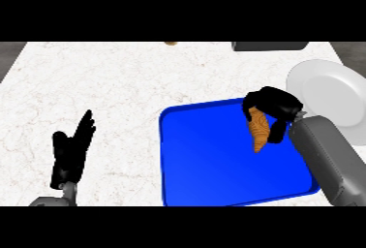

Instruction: Pick the croissant from the tray and place it in the plate

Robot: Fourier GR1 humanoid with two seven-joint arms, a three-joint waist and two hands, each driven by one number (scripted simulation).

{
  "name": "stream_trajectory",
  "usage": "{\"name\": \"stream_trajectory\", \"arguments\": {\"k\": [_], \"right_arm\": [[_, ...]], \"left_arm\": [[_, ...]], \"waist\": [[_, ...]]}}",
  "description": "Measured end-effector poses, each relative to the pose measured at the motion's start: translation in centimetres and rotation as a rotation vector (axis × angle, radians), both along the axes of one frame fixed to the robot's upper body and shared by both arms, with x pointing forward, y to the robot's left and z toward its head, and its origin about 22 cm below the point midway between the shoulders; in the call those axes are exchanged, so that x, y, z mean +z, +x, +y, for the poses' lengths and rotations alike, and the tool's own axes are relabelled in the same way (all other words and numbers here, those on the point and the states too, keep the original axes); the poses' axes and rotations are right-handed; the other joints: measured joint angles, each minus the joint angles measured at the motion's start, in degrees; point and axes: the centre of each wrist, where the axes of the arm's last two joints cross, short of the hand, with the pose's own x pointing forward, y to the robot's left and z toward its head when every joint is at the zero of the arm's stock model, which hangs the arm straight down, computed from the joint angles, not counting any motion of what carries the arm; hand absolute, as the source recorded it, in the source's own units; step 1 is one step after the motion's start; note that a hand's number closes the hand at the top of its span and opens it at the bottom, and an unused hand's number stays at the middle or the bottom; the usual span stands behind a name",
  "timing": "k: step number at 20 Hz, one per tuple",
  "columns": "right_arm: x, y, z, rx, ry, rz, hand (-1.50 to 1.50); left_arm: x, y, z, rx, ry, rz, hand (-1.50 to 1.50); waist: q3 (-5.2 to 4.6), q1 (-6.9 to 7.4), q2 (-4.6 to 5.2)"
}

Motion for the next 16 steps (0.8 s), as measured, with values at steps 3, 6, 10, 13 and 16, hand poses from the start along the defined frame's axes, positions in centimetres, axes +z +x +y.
{"name": "stream_trajectory", "arguments": {"k": [3,6,10,13,16], "right_arm": [[0.6,-0.3,-3.6,-0.227,0.087,-0.069,1.50],[1.9,-1.3,-5.6,-0.347,0.161,-0.148,1.50],[4.8,-2.4,-7.4,-0.461,0.299,-0.273,1.50],[7.3,-3.6,-9.0,-0.555,0.367,-0.384,1.50],[8.5,-4.8,-10.1,-0.654,0.403,-0.453,1.50]], "left_arm": [[-0.1,-0.4,0.5,0.008,0.003,0.005,0.00],[-0.1,-0.5,0.4,0.013,0.000,0.008,0.00],[0.1,-0.3,0.6,0.018,-0.002,0.007,0.00],[-0.1,-0.4,0.2,0.018,-0.004,0.009,0.00],[0.3,-0.2,-0.2,0.000,-0.005,0.003,0.00]], "waist": [[-0.02,-0.50,-0.16],[-0.07,-0.69,-0.29],[-0.10,-0.74,-0.36],[-0.11,-0.63,-0.33],[-0.12,0.19,-0.12]]}}
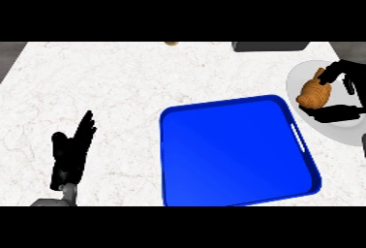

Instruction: Pick the croissant from the tray and place it in the plate

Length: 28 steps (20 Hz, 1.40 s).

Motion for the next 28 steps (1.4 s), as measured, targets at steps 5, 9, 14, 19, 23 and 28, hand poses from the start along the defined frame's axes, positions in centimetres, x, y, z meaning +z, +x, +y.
{"name": "stream_trajectory", "arguments": {"k": [5,9,14,19,23,28], "right_arm": [[2.0,-1.2,-1.9,-0.129,0.050,-0.013,1.50],[1.9,-0.3,-4.6,-0.191,0.064,0.001,1.50],[1.2,1.4,-7.6,-0.244,0.057,0.037,1.50],[-0.6,2.6,-9.6,-0.279,0.026,0.096,1.50],[-1.6,3.0,-10.7,-0.274,0.015,0.211,1.50],[-3.5,2.5,-11.9,-0.246,-0.002,0.393,-1.50]], "left_arm": [[0.0,0.6,-0.6,-0.012,0.003,-0.002,0.00],[-0.2,0.8,-0.6,-0.029,0.001,-0.003,0.00],[-0.1,0.7,-0.8,-0.035,0.003,-0.012,0.00],[0.1,0.9,-1.1,-0.050,0.005,-0.011,0.00],[-0.1,1.4,-1.3,-0.055,0.003,-0.017,0.00],[0.1,1.6,-1.8,-0.066,0.002,-0.023,0.00]], "waist": [[0.02,0.90,0.28],[0.05,1.60,0.50],[0.07,2.16,0.65],[0.11,2.73,0.86],[0.13,3.11,1.06],[0.18,3.73,1.35]]}}
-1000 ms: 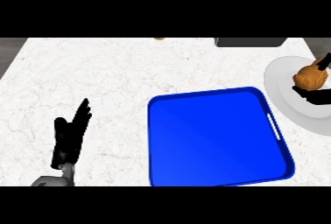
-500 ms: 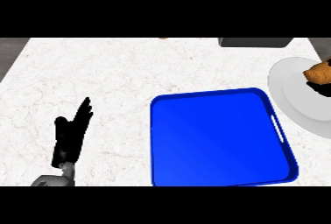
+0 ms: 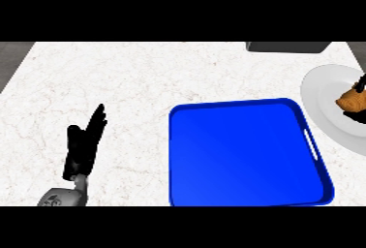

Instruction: Pick the croissant from the tray and place it in the plate

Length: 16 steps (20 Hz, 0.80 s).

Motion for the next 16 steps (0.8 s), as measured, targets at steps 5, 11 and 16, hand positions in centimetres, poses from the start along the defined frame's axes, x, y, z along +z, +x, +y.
{"name": "stream_trajectory", "arguments": {"k": [5,11,16], "right_arm": [[-0.4,-0.7,-1.4,0.056,0.031,0.113,-1.50],[-0.3,-1.2,-2.4,0.169,0.225,-0.001,-1.50],[0.8,-1.7,-3.7,0.172,0.538,-0.184,-1.50]], "left_arm": [[0.0,-0.5,0.5,0.001,-0.009,0.000,0.00],[0.1,-0.6,0.2,0.007,-0.005,0.004,0.00],[0.1,-0.6,0.6,0.014,0.001,0.002,0.00]], "waist": [[0.05,0.18,0.00],[0.12,-0.23,-0.09],[0.15,-0.65,-0.15]]}}
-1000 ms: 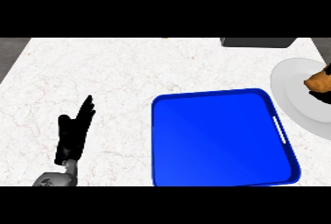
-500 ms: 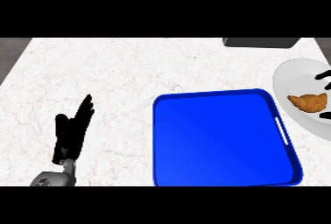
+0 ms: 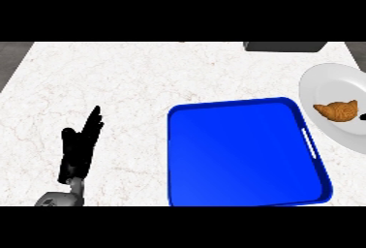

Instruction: Pick the croissant from the tray and place it in the plate

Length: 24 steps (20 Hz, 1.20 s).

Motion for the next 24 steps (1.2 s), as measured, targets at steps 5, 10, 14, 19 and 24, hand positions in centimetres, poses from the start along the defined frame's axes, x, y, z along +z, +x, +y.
{"name": "stream_trajectory", "arguments": {"k": [5,10,14,19,24], "right_arm": [[0.0,-2.0,-2.2,-0.051,0.174,-0.024,-1.50],[0.2,-3.1,-3.3,-0.067,0.233,-0.020,-1.50],[-0.8,-3.5,-3.1,-0.064,0.252,-0.036,-1.50],[-1.7,-4.0,-3.1,-0.064,0.241,-0.040,-1.50],[-2.0,-3.8,-2.8,-0.075,0.219,-0.038,-1.50]], "left_arm": [[-0.1,0.2,-0.3,-0.003,-0.002,0.000,0.00],[0.1,0.4,-0.3,-0.012,-0.007,-0.005,0.00],[0.0,0.4,-0.4,-0.014,-0.005,-0.004,0.00],[0.2,0.5,0.0,-0.016,-0.007,-0.003,0.00],[-0.2,0.6,-0.2,-0.015,-0.003,0.000,0.00]], "waist": [[0.01,0.15,0.20],[0.06,0.55,0.31],[0.08,0.57,0.32],[0.10,0.68,0.35],[0.08,0.85,0.41]]}}
